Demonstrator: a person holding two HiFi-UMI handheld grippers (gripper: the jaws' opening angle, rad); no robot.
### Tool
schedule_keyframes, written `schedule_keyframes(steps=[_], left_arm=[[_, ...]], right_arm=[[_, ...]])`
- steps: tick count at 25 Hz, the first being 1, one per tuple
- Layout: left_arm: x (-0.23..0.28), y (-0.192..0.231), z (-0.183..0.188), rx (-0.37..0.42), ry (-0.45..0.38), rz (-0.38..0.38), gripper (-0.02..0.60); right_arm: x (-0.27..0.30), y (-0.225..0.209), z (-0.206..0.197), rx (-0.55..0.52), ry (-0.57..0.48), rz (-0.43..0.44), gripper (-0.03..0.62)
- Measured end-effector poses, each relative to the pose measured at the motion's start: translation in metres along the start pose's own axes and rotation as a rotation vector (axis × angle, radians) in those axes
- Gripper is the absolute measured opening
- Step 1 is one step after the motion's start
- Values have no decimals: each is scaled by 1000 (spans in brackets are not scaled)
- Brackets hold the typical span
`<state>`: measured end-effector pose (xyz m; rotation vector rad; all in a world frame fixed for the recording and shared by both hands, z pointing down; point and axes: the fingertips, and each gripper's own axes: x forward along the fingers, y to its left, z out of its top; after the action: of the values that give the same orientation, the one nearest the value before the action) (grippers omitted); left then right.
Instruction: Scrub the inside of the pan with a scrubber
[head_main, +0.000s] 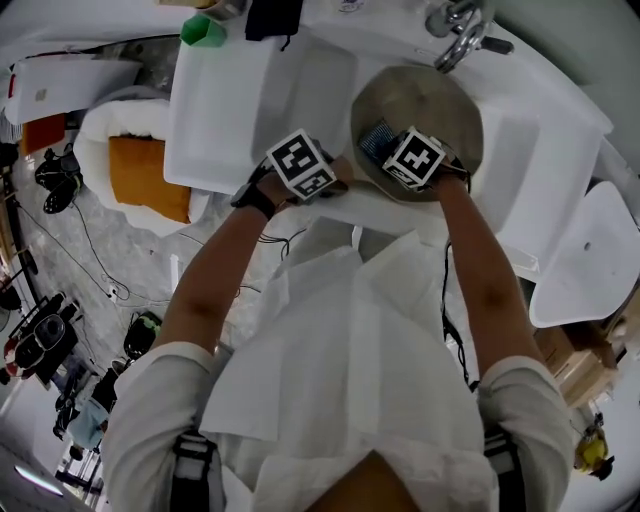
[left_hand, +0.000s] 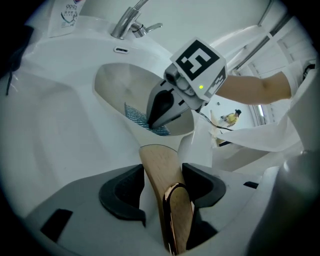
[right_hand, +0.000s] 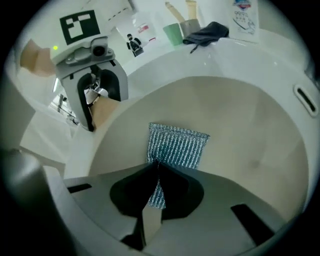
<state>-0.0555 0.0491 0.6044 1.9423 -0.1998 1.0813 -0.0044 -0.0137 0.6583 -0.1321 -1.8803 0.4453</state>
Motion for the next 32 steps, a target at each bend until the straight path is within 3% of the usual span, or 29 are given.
schedule_keyframes(steps=[3, 6, 11, 15, 17, 20, 28, 32], left_arm=[[2, -1, -3, -19, 42, -52, 249], [4, -4, -4, -17, 73, -100, 255], [3, -4, -3, -14, 62, -88, 249], [-2, -1, 4, -82, 2, -63, 219], [-6, -1, 10, -119, -51, -53, 212], [-11, -1, 13, -108, -51, 4, 209], [-26, -5, 20, -24, 22, 137, 209], [-32, -8, 19, -52, 25, 149, 209]], right_arm=[[-8, 18, -6, 90, -63, 64, 17], [-19, 28, -4, 125, -154, 76, 17], [-50, 18, -5, 174, -335, -85, 17], [-93, 3, -16, 263, -485, -222, 17], [-115, -3, -26, 307, -541, -275, 17], [-144, -11, -41, 352, -590, -348, 17], [-192, -13, -73, 446, -678, -452, 17], [-206, -11, -85, 482, -713, -470, 17]])
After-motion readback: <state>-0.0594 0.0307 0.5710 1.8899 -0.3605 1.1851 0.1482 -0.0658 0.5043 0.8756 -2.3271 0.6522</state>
